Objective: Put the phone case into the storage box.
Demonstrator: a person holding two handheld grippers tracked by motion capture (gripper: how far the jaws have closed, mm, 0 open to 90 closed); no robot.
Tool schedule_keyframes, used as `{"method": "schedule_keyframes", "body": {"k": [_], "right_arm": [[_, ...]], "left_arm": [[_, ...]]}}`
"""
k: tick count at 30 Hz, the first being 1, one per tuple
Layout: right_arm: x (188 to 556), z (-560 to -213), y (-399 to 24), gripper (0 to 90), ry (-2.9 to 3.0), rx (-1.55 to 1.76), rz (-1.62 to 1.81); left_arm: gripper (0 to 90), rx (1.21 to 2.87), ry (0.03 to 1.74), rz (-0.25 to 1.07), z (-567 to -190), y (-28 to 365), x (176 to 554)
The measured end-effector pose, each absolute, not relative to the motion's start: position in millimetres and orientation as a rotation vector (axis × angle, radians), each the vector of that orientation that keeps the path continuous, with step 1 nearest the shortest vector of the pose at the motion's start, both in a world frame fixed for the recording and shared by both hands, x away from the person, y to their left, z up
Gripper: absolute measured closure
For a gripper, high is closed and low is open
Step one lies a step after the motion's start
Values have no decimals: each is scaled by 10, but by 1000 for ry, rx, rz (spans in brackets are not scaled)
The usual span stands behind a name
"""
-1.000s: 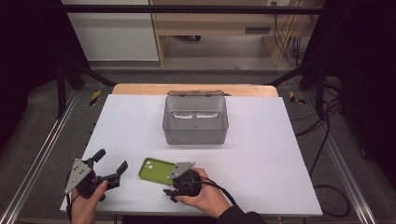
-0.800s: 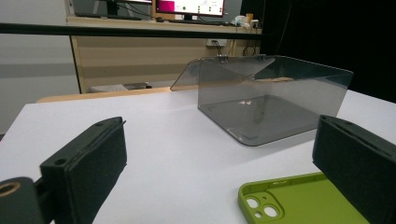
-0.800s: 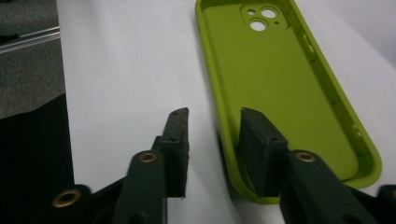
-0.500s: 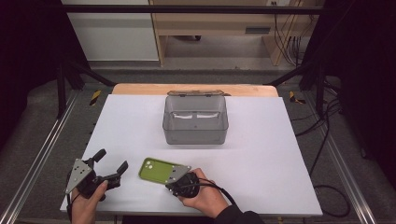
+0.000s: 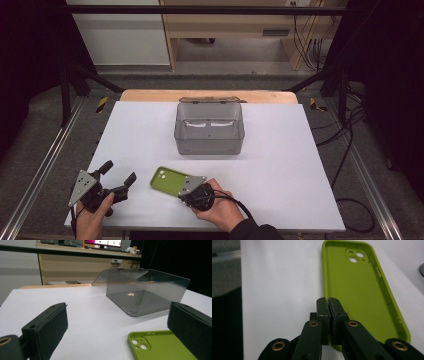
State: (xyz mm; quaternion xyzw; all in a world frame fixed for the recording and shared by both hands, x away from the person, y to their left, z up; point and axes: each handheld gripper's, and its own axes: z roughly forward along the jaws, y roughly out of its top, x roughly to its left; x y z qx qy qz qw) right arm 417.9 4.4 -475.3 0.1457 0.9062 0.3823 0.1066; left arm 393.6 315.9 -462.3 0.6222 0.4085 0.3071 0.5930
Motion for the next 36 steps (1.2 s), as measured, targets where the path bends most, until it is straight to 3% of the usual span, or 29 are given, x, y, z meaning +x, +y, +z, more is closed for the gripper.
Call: {"method": "schedule_keyframes", "body": {"k": [8, 24, 36], "right_arm": [[4166, -4615, -108, 879, 2605, 655, 1397], [4109, -4629, -503, 879, 2436, 805, 1572], [4055, -4555, -650, 879, 2202, 773, 1850]], "left_arm": [[21, 1392, 1022, 693, -4588, 3182, 3821], [19, 1388, 1019, 662, -4562, 2986, 3771], [20, 1444, 1014, 657, -4362, 2590, 3716]]}}
